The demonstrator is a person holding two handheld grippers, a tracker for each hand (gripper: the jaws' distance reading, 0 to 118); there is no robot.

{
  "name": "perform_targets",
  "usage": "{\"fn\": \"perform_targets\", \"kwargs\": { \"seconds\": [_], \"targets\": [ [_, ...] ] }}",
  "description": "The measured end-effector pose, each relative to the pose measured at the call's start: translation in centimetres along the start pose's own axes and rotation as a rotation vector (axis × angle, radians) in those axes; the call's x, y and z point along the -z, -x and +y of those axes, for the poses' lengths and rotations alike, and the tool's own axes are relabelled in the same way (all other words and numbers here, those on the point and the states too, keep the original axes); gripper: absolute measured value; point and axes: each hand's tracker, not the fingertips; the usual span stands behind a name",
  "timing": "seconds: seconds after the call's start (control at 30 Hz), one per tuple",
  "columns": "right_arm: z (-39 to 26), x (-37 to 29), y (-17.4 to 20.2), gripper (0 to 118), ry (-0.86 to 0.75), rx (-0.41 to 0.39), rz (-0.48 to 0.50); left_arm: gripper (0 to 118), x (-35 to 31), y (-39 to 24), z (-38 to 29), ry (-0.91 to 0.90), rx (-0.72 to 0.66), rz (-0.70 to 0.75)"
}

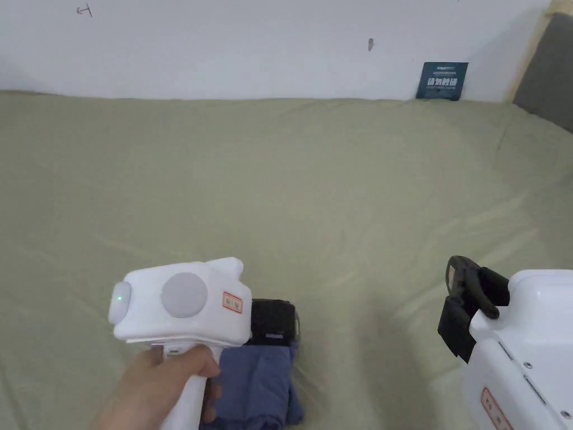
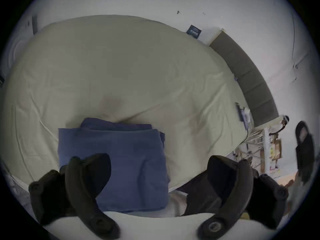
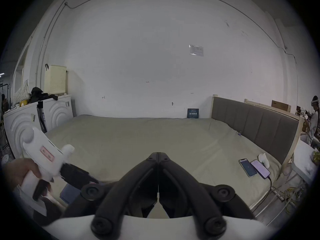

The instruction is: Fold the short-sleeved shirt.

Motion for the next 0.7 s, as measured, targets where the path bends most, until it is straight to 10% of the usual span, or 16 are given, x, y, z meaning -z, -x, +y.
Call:
{"fn": "perform_targets", "kwargs": {
  "seconds": [0.13, 0.47, 0.7],
  "targets": [
    [-0.4, 0.5, 0.3, 2, 0.015, 0.01, 0.005, 0, -2.1, 5.1, 0.1, -0.112, -0.106, -0.163],
    [-2.1, 1.6, 2.3, 2, 0.106, 0.012, 0.077, 0, 9.1, 8.6, -5.3, 0.109, -0.197, -0.41],
    [-4.6, 4.4, 2.3, 2, 0.341, 0.201, 0.314, 0, 7.3, 10.1, -4.7, 0.079, -0.193, -0.445]
  ]
}}
